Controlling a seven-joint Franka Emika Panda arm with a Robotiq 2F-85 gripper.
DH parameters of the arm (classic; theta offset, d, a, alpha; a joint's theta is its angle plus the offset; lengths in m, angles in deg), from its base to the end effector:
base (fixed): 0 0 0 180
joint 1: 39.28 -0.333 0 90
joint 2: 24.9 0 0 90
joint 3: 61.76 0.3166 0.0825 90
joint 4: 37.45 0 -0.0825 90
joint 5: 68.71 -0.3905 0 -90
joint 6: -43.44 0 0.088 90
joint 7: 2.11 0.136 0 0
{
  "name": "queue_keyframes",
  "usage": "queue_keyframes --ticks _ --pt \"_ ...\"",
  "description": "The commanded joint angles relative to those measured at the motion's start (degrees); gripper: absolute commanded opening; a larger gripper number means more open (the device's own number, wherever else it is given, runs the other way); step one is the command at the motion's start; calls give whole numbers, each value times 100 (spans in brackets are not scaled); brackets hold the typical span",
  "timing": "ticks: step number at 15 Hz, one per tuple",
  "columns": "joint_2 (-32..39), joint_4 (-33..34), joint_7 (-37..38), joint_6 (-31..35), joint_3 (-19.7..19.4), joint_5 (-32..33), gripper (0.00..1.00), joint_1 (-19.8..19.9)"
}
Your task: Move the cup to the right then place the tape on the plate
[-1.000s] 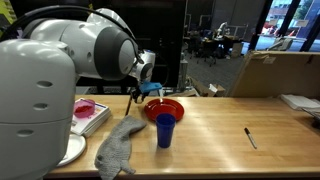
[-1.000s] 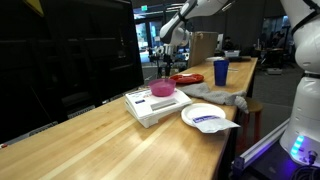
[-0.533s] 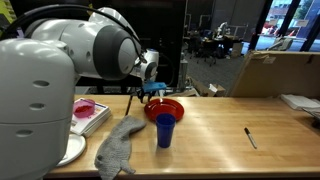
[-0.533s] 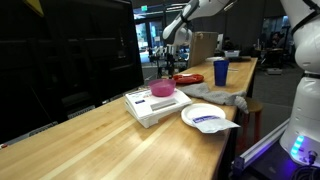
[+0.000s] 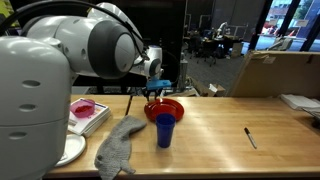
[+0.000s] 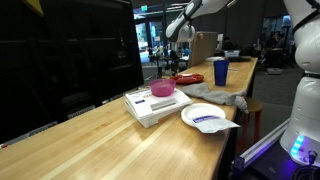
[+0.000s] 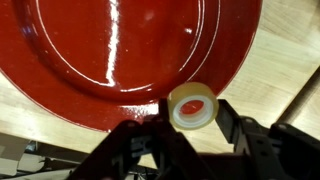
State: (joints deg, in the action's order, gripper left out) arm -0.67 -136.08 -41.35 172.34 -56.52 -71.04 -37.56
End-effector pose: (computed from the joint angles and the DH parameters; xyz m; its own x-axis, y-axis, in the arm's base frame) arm 0.6787 0.0388 0.3205 0.7502 0.6489 0.1269 0.6531 -0.7572 0.0112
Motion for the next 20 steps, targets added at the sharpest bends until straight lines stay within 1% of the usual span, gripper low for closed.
queue_keyframes --ticks 1,4,7,12,16,17,18,19,20 --pt "-254 -305 464 158 -179 416 25 -54" --pt "-248 -445 769 153 -289 640 25 31" --pt "-239 -614 995 328 -374 773 25 95" --pt "-253 -831 1128 546 -410 846 25 148" --pt "-228 -880 1205 469 -433 1025 25 113" --pt "-222 -883 1171 440 -409 1019 65 128" --pt "-220 -892 1165 428 -403 1039 76 128" --pt "-216 -893 1125 421 -384 1026 79 138" --pt "-220 -895 1123 411 -377 1022 85 138"
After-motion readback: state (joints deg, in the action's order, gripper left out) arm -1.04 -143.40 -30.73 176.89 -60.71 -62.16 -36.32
